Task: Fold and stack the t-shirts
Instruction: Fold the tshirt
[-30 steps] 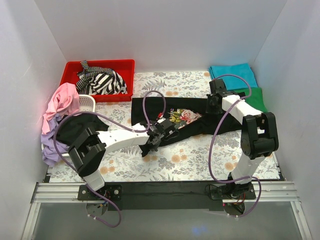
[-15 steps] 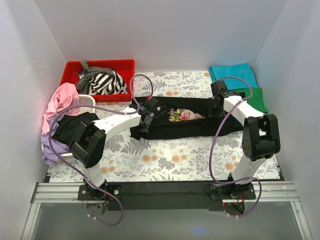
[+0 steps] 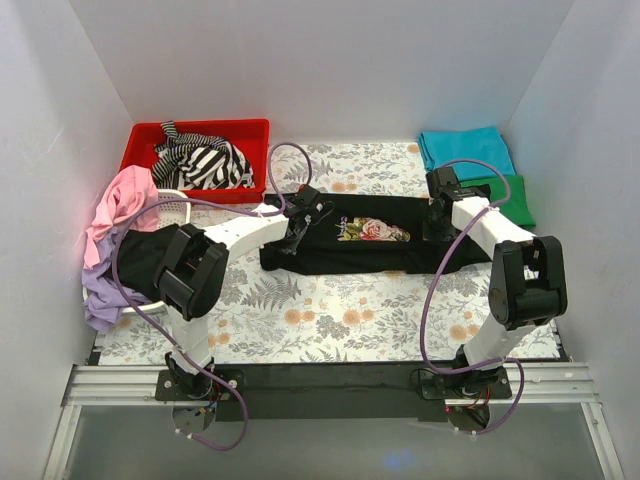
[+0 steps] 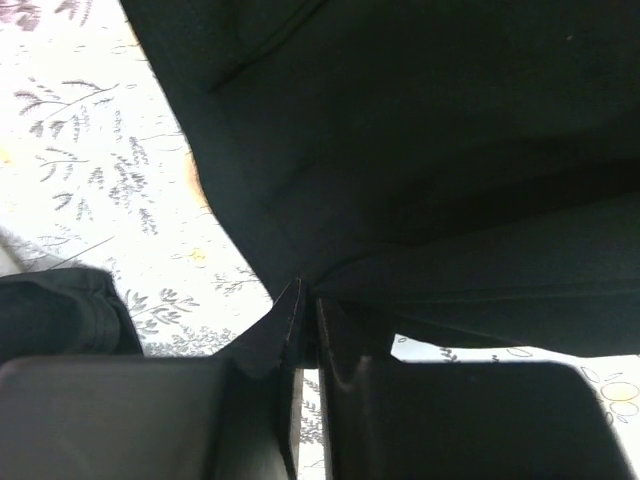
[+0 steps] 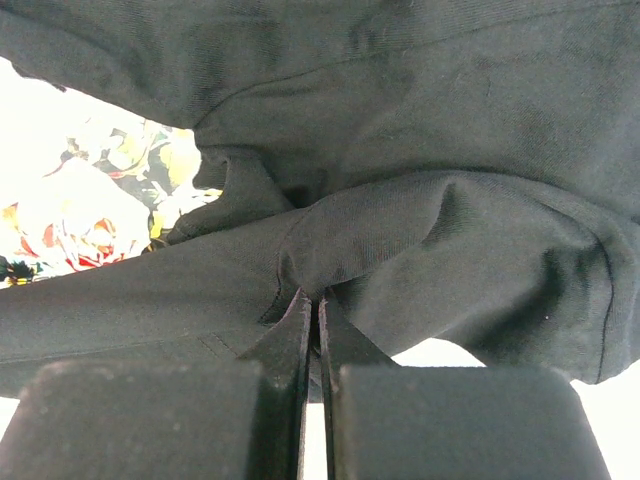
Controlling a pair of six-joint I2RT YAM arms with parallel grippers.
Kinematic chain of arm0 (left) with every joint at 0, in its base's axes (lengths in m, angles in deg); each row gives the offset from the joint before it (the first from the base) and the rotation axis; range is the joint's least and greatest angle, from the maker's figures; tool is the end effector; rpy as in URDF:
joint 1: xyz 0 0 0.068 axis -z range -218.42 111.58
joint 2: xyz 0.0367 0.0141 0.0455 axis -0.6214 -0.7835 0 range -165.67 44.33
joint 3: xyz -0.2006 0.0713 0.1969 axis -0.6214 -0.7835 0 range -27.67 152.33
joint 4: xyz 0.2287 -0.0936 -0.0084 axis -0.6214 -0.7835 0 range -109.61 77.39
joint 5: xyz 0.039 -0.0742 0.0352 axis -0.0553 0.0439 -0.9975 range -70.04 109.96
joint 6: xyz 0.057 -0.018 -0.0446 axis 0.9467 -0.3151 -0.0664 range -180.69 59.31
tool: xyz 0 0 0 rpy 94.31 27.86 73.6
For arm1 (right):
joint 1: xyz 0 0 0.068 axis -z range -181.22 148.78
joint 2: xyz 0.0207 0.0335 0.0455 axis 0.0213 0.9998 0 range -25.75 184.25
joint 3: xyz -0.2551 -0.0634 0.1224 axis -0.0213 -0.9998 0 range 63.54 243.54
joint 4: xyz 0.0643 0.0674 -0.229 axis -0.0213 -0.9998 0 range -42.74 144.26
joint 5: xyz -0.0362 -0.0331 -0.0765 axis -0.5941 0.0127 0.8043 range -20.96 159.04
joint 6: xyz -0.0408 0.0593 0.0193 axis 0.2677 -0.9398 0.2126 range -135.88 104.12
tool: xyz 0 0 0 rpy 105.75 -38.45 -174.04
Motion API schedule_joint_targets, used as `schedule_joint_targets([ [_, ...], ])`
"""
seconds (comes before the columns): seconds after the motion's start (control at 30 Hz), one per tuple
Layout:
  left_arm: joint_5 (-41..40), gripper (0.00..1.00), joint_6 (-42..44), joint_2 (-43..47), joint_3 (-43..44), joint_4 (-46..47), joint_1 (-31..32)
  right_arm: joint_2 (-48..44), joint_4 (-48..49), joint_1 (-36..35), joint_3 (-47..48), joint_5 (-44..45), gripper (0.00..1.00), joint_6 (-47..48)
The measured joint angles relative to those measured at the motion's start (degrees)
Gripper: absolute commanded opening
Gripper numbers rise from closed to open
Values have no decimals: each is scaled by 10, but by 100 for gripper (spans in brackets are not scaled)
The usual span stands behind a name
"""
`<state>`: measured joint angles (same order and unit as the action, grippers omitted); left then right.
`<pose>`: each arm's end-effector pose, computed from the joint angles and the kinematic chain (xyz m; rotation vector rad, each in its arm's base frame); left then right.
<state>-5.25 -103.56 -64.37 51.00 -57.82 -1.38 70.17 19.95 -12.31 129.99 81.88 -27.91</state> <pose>0.3134 -0.2032 0.1909 -0.2119 2.6481 0.2343 0.3346 0.0514 0.2118 0.0912 2.6445 -0.1681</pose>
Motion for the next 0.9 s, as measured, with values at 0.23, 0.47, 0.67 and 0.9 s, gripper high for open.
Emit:
schedule_joint_targets([
  [0.23,-80,22,-25,9,-2,-51,-11,1,-3,19,0,8,1,13],
  [0.47,-169,18,-44,15,0,-60,-57,2,-3,33,0,11,1,18],
  [0.67,-136,17,-49,23,15,-68,-53,2,-3,35,0,14,16,18],
  [0.9,17,20,-76,91,-12,-81,7,-15,-7,38,19,-7,47,21],
])
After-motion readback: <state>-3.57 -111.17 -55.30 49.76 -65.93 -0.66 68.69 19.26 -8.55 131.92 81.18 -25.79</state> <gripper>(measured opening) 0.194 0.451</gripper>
